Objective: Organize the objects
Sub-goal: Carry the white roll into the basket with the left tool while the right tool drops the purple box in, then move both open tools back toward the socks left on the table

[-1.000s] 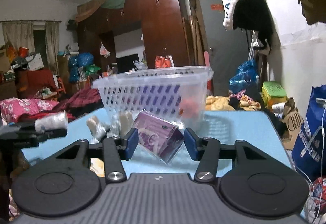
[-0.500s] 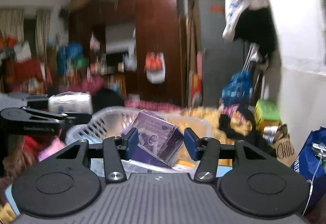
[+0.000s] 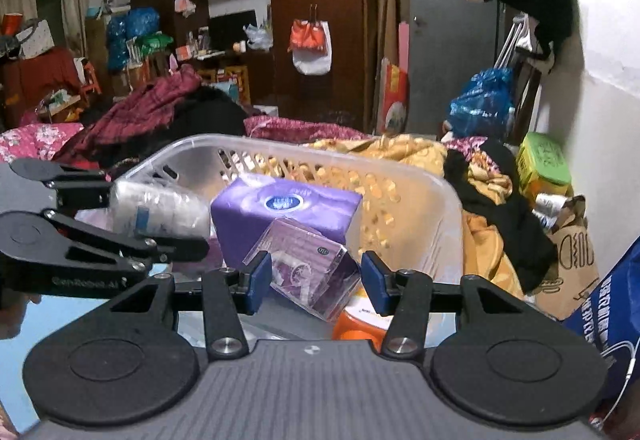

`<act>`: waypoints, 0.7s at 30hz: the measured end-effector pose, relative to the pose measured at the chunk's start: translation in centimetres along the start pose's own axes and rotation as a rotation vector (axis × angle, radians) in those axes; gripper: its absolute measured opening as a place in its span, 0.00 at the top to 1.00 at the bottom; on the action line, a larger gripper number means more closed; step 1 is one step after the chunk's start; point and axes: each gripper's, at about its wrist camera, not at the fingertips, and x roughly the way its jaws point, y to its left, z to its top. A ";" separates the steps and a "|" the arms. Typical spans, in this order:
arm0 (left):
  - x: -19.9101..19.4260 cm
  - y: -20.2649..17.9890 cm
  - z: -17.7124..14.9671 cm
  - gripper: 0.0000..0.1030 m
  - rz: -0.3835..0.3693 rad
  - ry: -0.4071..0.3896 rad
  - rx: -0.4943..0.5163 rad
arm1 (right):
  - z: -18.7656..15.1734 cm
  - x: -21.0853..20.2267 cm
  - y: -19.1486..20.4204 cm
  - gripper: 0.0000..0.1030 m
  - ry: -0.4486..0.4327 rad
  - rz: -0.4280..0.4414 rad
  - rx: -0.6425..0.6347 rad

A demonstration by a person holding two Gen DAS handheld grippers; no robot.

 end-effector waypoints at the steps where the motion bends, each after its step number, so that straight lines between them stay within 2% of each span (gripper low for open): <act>1: 0.0 0.1 -0.1 0.45 0.005 -0.006 -0.001 | 0.0 0.1 -0.1 0.48 0.004 -0.001 0.003; 2: 0.2 0.1 -0.1 0.43 0.008 -0.010 0.000 | -0.1 0.2 -0.3 0.48 0.004 -0.002 0.009; 3: 0.3 0.2 -0.2 0.36 0.008 -0.016 -0.004 | -0.2 0.2 -0.3 0.48 0.003 0.002 0.016; 4: 0.4 0.2 -0.2 0.25 0.011 -0.025 -0.007 | -0.3 0.1 -0.4 0.47 0.002 0.012 0.025; 6: 0.2 -0.2 -0.5 0.17 0.052 -0.065 -0.001 | -0.4 -0.4 -0.5 0.41 -0.010 0.011 0.034; 8: -0.5 -0.8 -1.0 0.13 0.098 -0.104 0.000 | -0.4 -1.1 -0.5 0.11 -0.037 -0.020 0.035; 10: -1.6 -1.4 -2.0 0.11 0.110 -0.145 0.009 | -0.8 -2.7 -0.6 0.02 -0.088 -0.046 0.036; 13: -4.5 -1.8 -3.7 0.11 0.159 -0.220 -0.023 | -2.1 -5.6 -1.1 0.00 -0.170 -0.045 0.058; 15: -6.9 -1.9 -5.3 0.11 0.151 -0.264 -0.046 | -4.3 -8.0 -1.4 0.00 -0.233 -0.029 0.083; 18: -9.7 -2.5 -8.1 0.11 0.139 -0.320 -0.040 | -7.8 -10.2 -1.3 0.00 -0.272 -0.003 0.093; 21: -11.1 -3.2 -11.5 0.10 0.126 -0.331 -0.060 | -12.0 -11.2 -1.2 0.00 -0.301 0.025 0.150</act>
